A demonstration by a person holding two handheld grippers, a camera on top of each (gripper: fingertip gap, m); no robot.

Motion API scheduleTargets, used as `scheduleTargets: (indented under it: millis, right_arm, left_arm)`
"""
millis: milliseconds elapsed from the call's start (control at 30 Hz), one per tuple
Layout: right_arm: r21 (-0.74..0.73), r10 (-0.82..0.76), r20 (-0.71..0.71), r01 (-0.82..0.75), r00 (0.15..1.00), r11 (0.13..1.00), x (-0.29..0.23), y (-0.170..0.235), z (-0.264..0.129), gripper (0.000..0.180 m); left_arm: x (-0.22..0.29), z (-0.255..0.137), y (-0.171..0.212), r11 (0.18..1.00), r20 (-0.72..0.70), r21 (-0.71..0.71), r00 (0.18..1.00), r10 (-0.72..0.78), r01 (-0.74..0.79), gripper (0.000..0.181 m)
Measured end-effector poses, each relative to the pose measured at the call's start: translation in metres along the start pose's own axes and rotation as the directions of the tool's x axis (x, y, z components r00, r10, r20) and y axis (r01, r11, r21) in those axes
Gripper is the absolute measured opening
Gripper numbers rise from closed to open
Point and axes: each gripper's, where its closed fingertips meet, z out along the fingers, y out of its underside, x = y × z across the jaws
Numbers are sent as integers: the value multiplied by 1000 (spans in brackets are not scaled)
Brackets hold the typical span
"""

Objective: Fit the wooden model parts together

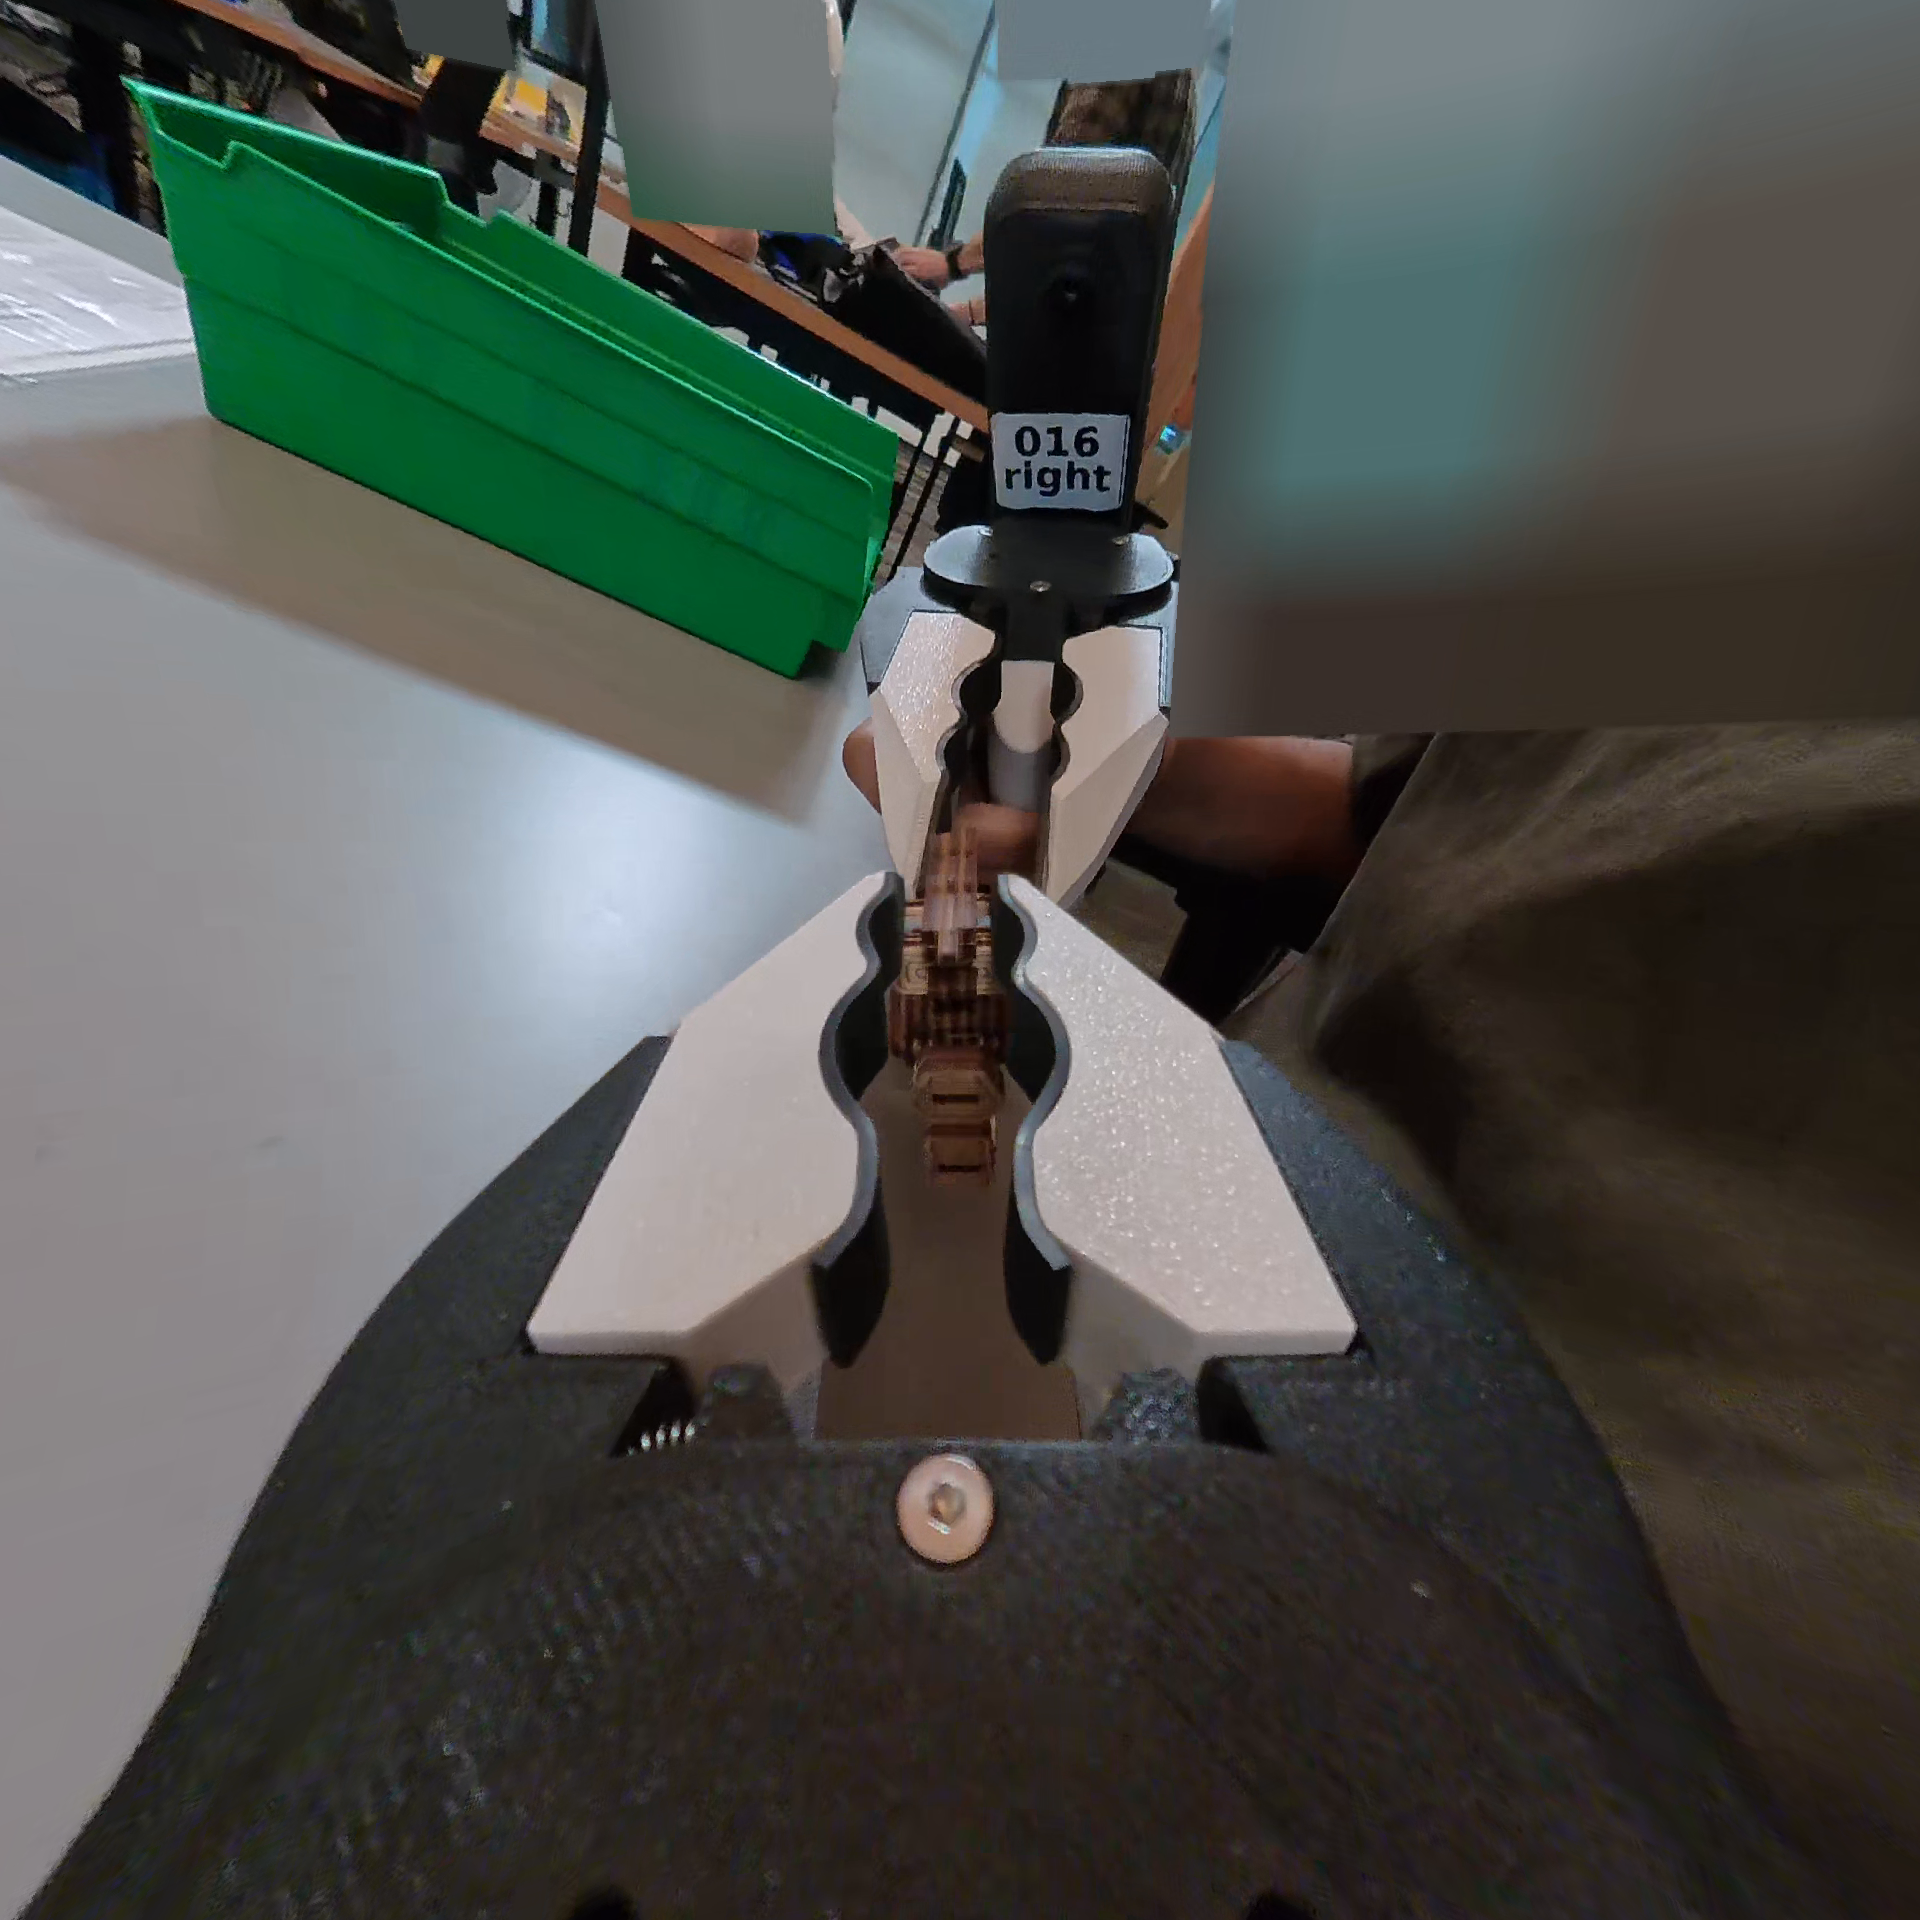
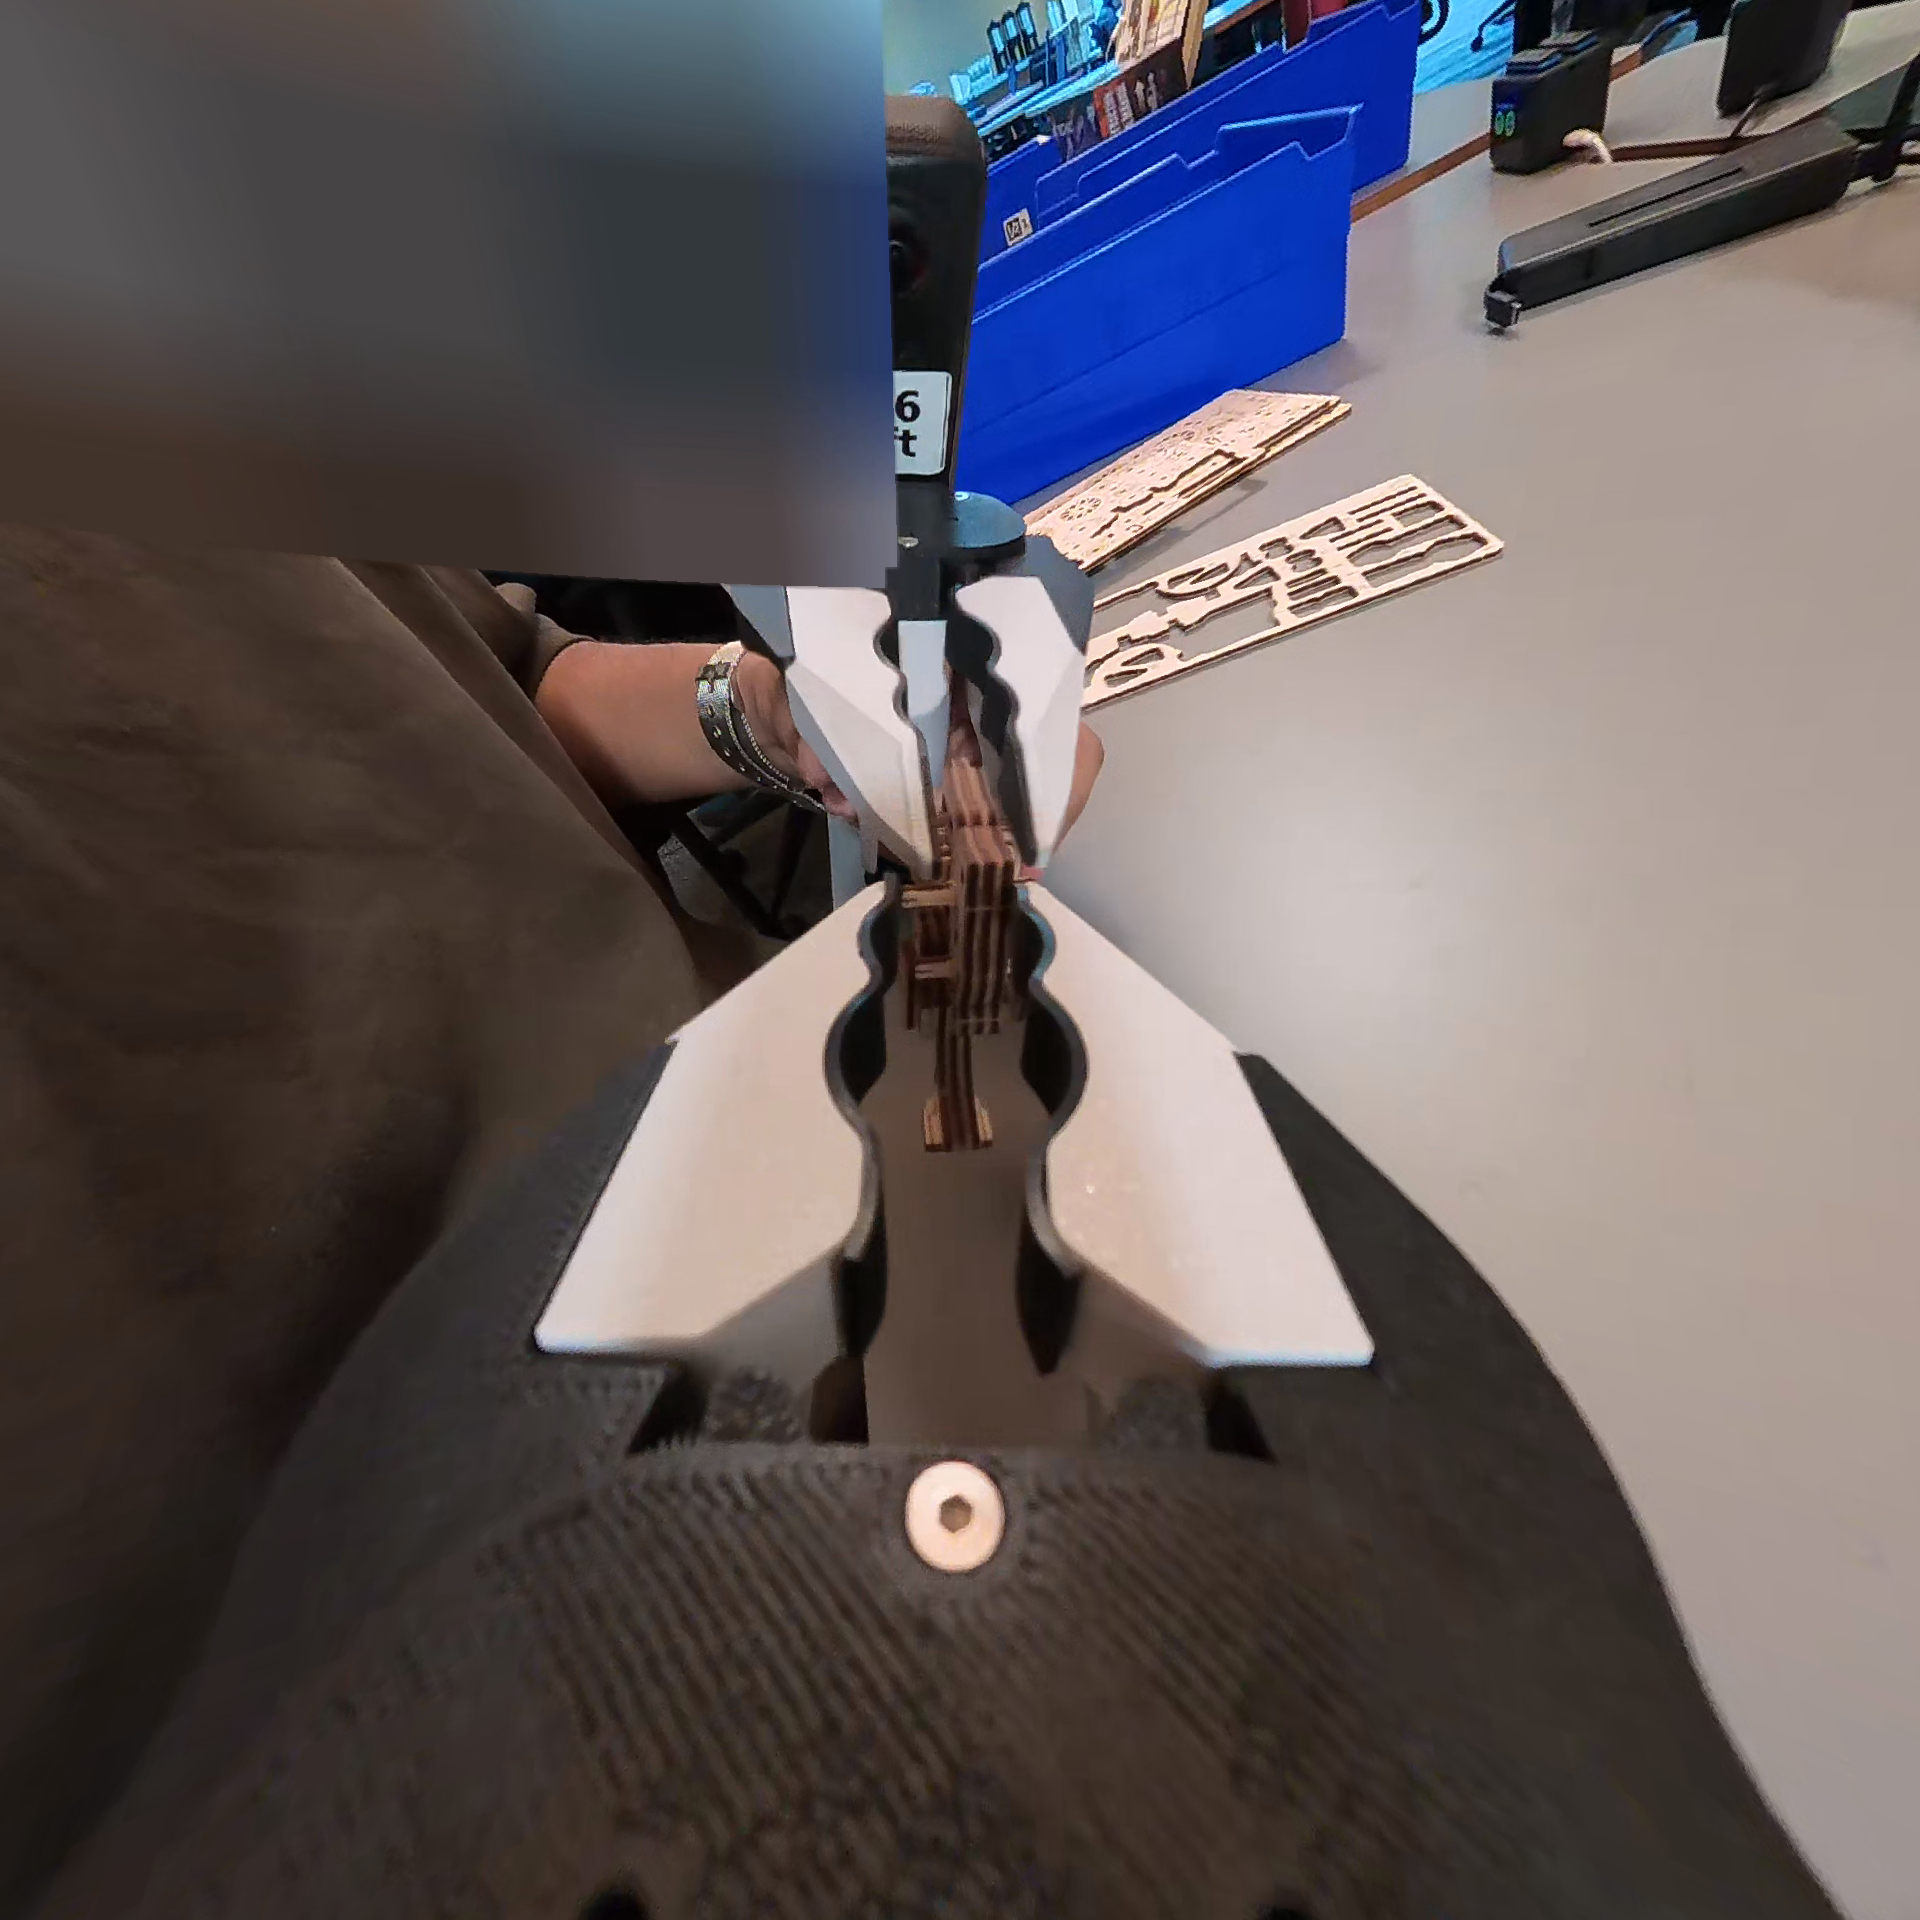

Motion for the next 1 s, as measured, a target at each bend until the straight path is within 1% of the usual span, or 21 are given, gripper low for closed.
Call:
scheduleTargets:
  millis: [100,433,467,533,567,700,900,1000]
  right_arm:
    - [-4,-8,2,8,1000,1000,-1,1,1,20]
    - [45,-27,-1,27,1000,999,-3,-5,0,20]
    - [58,-27,-5,28,1000,998,-3,-6,-1,21]
    - [83,-16,-5,16,1000,996,-3,-9,-2,29]
    - [90,-6,6,5,1000,996,-3,-9,-3,30]
    - [102,36,46,-41,998,994,-7,-11,-4,27]
    - [77,38,40,-41,998,996,-7,-7,-2,24]
    - [66,7,13,-8,1000,998,-6,-7,-1,22]
  left_arm:
    - [2,1,2,1000,-13,-12,1000,5,-6,6]
    - [4,0,-4,1000,-16,2,1000,15,-15,6]
    - [4,-1,-5,1000,-19,5,1000,14,-14,6]
    - [4,-1,-5,1000,-25,7,1000,3,-3,6]
    - [4,-1,-6,1000,-26,13,1000,-4,4,6]
    - [4,-2,-10,999,-38,32,999,-37,39,5]
    - [6,0,-10,999,-32,32,999,-20,21,5]
    - [6,0,-10,999,-34,30,999,-25,26,6]
